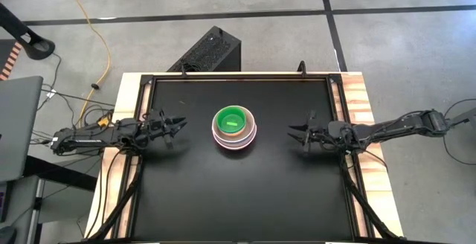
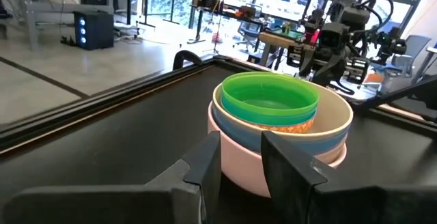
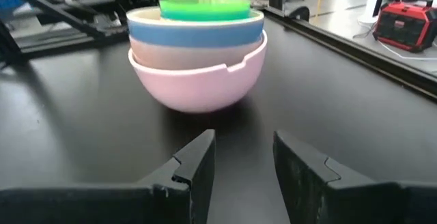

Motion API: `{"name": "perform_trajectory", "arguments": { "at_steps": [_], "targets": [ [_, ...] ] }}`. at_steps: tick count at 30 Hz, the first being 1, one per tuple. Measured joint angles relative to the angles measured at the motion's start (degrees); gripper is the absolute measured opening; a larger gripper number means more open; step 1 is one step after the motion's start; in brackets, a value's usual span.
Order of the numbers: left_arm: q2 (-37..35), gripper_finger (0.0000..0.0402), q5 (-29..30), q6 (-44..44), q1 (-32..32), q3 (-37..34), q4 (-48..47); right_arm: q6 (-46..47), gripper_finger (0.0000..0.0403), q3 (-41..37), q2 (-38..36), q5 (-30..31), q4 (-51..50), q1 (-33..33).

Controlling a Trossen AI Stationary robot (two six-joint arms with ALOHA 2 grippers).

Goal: Nest bowls inside each other
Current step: Return to Home Position

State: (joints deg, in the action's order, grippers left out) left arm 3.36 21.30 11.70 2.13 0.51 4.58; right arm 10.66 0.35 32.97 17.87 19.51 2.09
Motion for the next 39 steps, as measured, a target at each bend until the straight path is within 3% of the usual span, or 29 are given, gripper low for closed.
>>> {"name": "perform_trajectory", "arguments": {
  "at_steps": [11, 39],
  "targets": [
    [0.0, 0.0094, 0.02, 0.04, 0.0, -0.04, 0.0, -0.07, 0.0163, -0.01, 0.0, 0.0, -4.66, 0.0],
    [0.0, 0.0094, 0.04, 0.09, 0.0, -0.11, 0.0, -0.09, 0.0163, -0.03, 0.0, 0.0, -4.62, 0.0]
  ]
}}
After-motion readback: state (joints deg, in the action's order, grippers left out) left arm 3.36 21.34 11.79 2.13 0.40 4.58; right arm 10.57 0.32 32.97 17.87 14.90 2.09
